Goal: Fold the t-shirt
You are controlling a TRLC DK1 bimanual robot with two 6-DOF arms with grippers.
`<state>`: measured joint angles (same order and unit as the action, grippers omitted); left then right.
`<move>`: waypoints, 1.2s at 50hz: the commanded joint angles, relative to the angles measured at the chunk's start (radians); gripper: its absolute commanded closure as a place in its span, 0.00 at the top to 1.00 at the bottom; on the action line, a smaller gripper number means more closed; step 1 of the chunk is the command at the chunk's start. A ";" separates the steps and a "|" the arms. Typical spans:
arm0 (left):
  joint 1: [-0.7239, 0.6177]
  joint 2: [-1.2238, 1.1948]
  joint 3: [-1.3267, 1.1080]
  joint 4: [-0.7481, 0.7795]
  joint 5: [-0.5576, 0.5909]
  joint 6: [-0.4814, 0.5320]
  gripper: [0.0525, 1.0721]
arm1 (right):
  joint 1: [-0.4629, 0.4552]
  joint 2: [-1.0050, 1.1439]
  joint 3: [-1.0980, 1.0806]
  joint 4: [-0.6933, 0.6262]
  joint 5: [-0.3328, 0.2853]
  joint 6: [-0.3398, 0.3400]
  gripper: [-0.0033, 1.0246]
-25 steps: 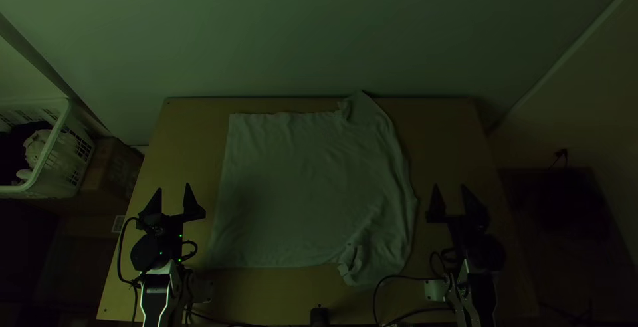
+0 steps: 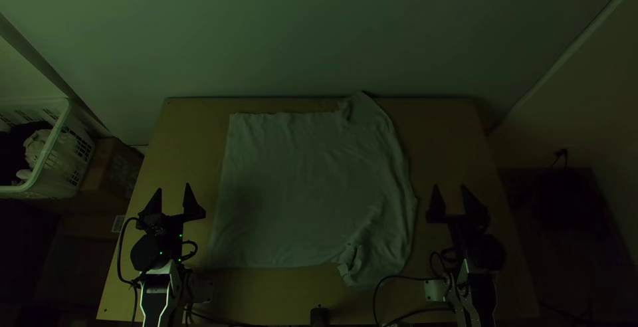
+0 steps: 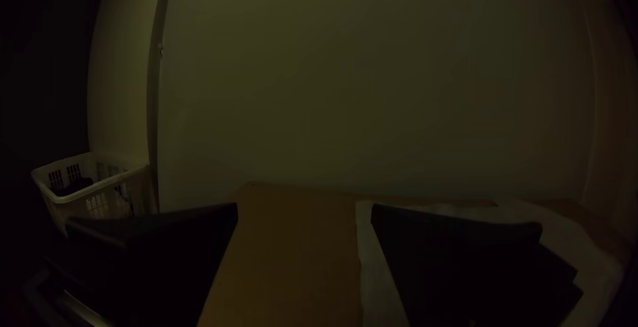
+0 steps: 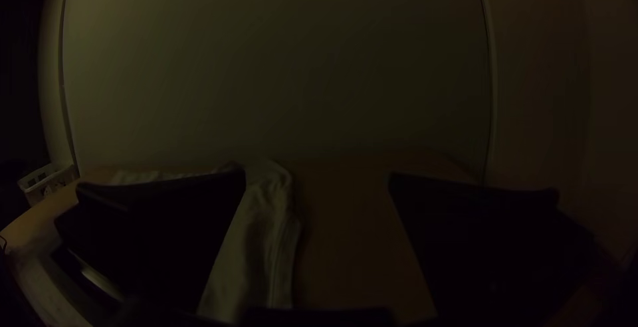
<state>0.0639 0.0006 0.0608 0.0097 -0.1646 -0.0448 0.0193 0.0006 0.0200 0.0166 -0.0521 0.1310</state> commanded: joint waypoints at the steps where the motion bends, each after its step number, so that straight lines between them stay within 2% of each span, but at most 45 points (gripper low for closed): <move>1: 0.004 -0.004 -0.042 -0.005 0.008 -0.007 0.95 | 0.008 -0.004 -0.014 -0.018 0.006 0.021 0.96; 32: 0.002 -0.004 -0.041 -0.005 0.010 -0.010 0.95 | 0.010 -0.004 -0.012 -0.020 0.011 0.019 0.96; 44: -0.015 -0.004 -0.041 -0.014 0.097 -0.021 0.95 | 0.002 -0.005 -0.011 -0.018 0.028 0.030 0.96; 50: -0.016 -0.005 -0.029 0.006 0.097 -0.035 0.95 | -0.012 -0.005 0.026 -0.018 0.028 0.032 0.96; 60: -0.006 -0.001 0.014 0.013 0.097 -0.003 0.95 | -0.002 0.016 0.120 -0.027 0.028 0.027 0.96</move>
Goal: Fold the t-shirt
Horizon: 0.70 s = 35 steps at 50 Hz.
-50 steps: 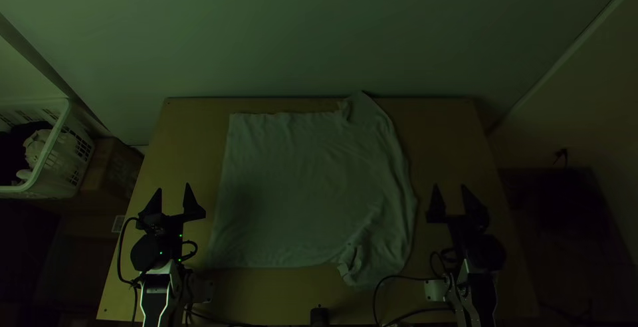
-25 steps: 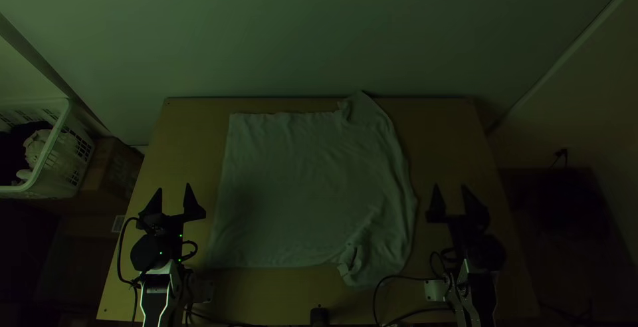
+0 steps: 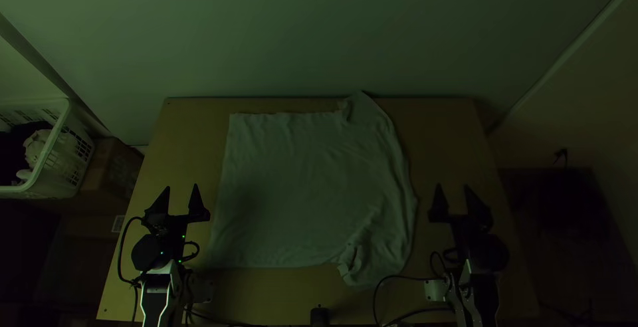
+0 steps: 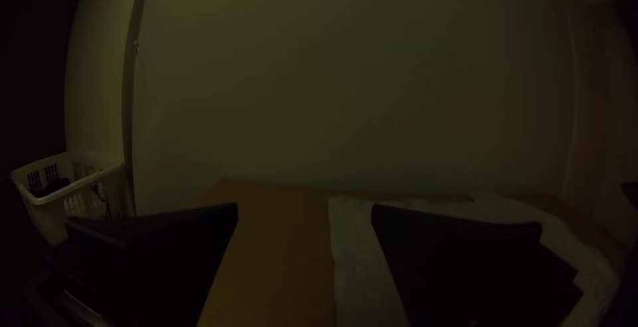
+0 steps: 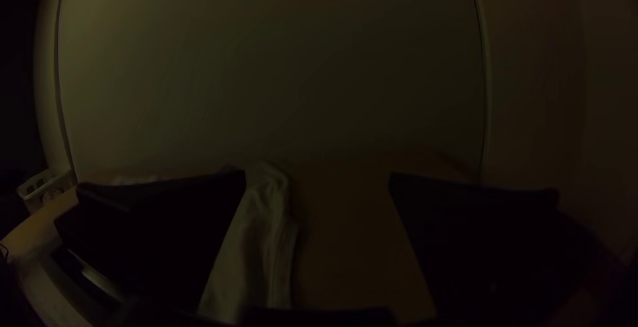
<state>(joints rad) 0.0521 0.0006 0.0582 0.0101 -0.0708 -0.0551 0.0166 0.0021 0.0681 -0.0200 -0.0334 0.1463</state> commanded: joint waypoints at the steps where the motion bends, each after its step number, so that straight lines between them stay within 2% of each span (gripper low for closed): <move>1: 0.006 -0.001 0.022 0.014 0.002 0.012 0.95 | 0.000 0.022 0.081 0.011 0.009 0.010 0.96; 13: -0.003 0.065 0.097 0.064 0.003 0.044 0.95 | 0.003 0.234 0.229 0.052 0.009 -0.005 0.96; 23: -0.003 0.309 0.255 0.103 0.003 0.044 0.95 | 0.006 0.411 0.349 0.098 0.009 -0.014 0.96; 35: -0.003 0.576 0.470 0.103 0.003 0.043 0.95 | 0.009 0.667 0.544 0.084 0.004 -0.014 0.96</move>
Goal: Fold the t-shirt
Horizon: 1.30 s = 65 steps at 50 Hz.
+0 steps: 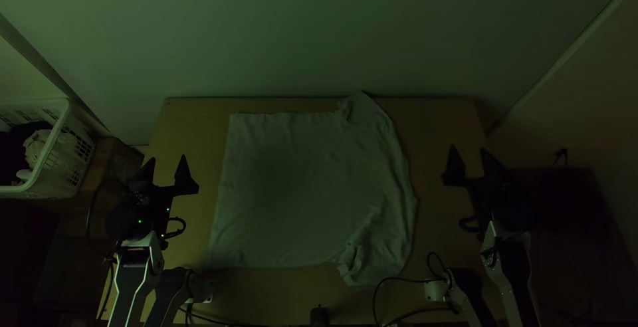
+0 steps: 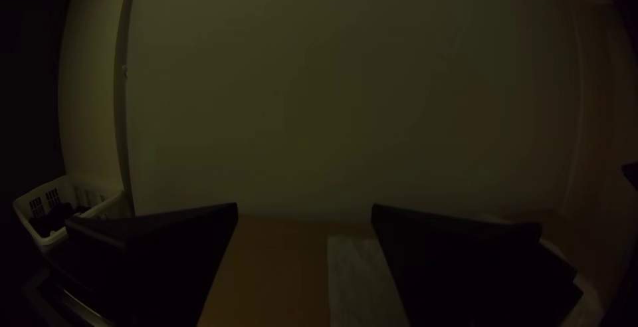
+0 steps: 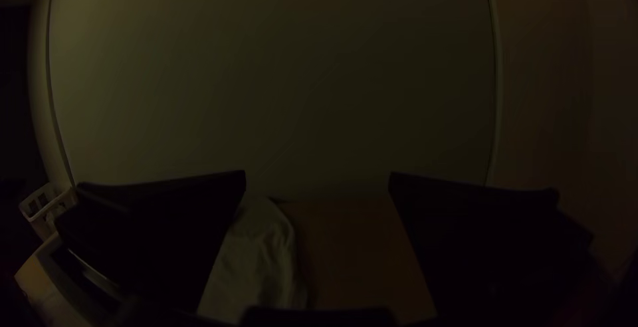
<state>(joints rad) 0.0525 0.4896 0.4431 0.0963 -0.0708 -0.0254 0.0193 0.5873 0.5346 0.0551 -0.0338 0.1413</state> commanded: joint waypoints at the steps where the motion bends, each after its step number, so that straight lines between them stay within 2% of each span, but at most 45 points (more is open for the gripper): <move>1: -0.003 0.107 0.101 0.017 0.003 0.013 0.95 | 0.007 0.100 0.093 0.008 0.003 -0.009 0.96; 9: -0.005 0.264 0.230 0.019 0.005 0.004 0.95 | 0.011 0.244 0.220 -0.034 -0.002 -0.008 0.96; 30: -0.031 0.630 0.523 0.013 0.019 -0.064 0.95 | 0.123 0.571 0.476 -0.051 0.000 0.035 0.96; 38: -0.052 0.738 0.609 0.003 0.022 -0.070 0.95 | 0.153 0.714 0.601 -0.107 -0.002 0.041 0.96; 51: -0.071 0.879 0.723 -0.027 0.023 -0.070 0.95 | 0.162 0.911 0.742 -0.153 -0.002 0.101 0.96; 65: -0.066 1.063 0.856 -0.118 0.023 -0.070 0.95 | 0.171 1.169 0.996 -0.362 -0.009 0.155 0.96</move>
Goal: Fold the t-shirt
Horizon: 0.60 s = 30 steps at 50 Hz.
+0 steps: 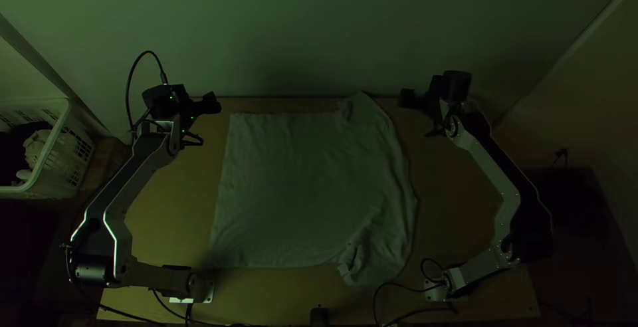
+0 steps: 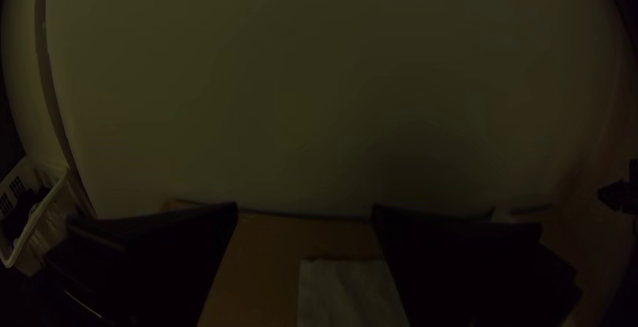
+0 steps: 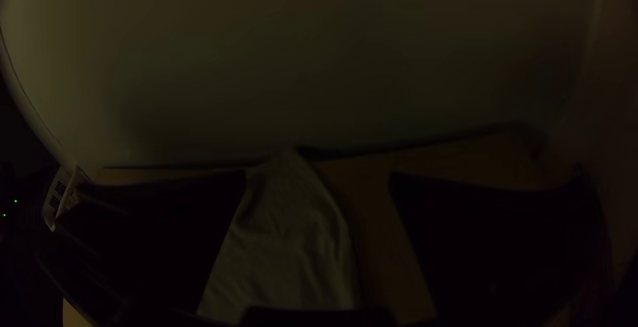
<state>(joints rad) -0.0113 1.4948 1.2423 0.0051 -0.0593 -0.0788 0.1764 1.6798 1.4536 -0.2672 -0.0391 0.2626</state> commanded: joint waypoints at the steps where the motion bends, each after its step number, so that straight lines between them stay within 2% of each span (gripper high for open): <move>1: -0.003 0.073 0.069 -0.036 0.012 -0.018 0.95 | 0.018 0.093 0.091 -0.046 -0.004 0.035 0.96; 22: 0.010 0.303 0.238 -0.128 0.024 -0.041 0.95 | 0.035 0.402 0.378 -0.187 -0.004 0.096 0.93; 30: 0.014 0.423 0.370 -0.255 0.024 -0.041 0.95 | 0.034 0.508 0.493 -0.262 -0.004 0.112 0.93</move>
<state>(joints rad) -0.0071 1.8420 1.5219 -0.1905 -0.0437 -0.0982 0.2085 2.1281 1.8790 -0.4942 -0.0418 0.3450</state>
